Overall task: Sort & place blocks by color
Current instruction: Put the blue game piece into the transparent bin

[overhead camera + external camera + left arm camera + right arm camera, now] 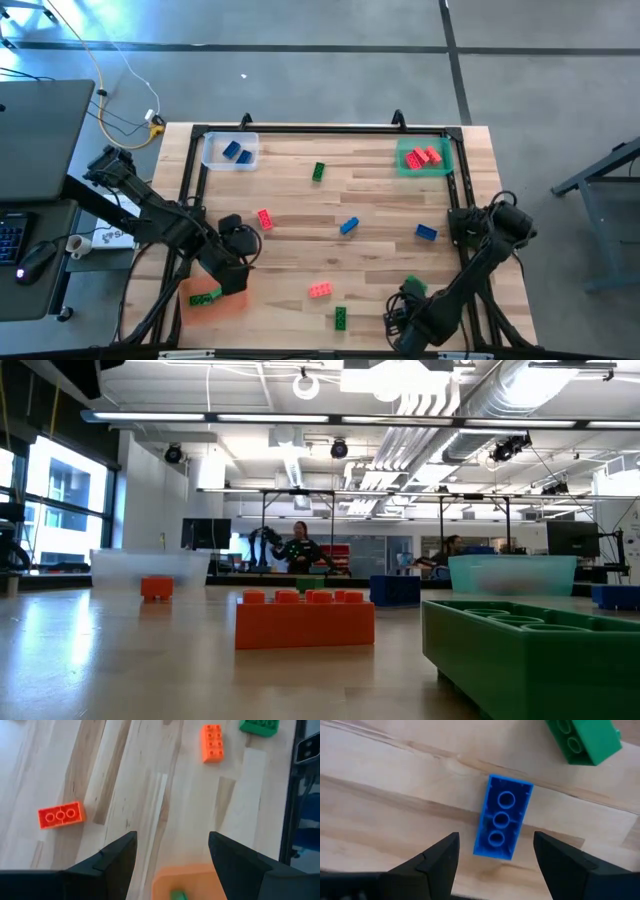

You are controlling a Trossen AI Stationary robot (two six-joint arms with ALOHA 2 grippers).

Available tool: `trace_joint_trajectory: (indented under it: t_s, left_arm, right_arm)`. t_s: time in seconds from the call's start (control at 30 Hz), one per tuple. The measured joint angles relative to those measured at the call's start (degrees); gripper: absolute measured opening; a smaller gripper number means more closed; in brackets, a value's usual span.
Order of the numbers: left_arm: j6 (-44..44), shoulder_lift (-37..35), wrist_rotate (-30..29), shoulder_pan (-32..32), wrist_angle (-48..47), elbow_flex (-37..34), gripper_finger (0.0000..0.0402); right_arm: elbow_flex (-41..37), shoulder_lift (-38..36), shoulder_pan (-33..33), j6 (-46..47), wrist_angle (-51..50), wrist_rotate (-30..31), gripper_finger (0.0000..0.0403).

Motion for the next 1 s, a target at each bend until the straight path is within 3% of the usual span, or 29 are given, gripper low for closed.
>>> trace_joint_trajectory:
  t_s: [0.47, 0.57, 0.77, 0.9, 1.0]
  left_arm:
    - [1.2, 0.0, 0.3, 0.9, 0.0, 0.3, 0.0234]
    - [1.3, 0.0, 0.2, 0.9, 0.0, 0.3, 0.0234]
    - [2.7, 0.0, -2.4, 0.9, 0.0, 0.3, 0.0234]
    - [2.8, 0.0, -3.4, 1.9, 0.0, 0.3, 0.0234]
    - [2.8, 0.0, -3.5, 3.1, 0.0, 0.3, 0.0234]
  right_arm:
    - [0.0, 6.2, 0.0, 0.1, 3.8, -2.1, 0.0238]
    - [-0.4, 6.3, -0.1, 0.1, 5.1, -2.1, 0.021]
    - [-0.6, 6.3, -0.2, 0.0, 5.9, -2.7, 0.0108]
    - [-0.8, 5.6, -0.3, -0.9, 6.1, -2.8, 0.0108]
    - [-1.0, 4.0, -0.2, -1.9, 5.8, 0.5, 0.0108]
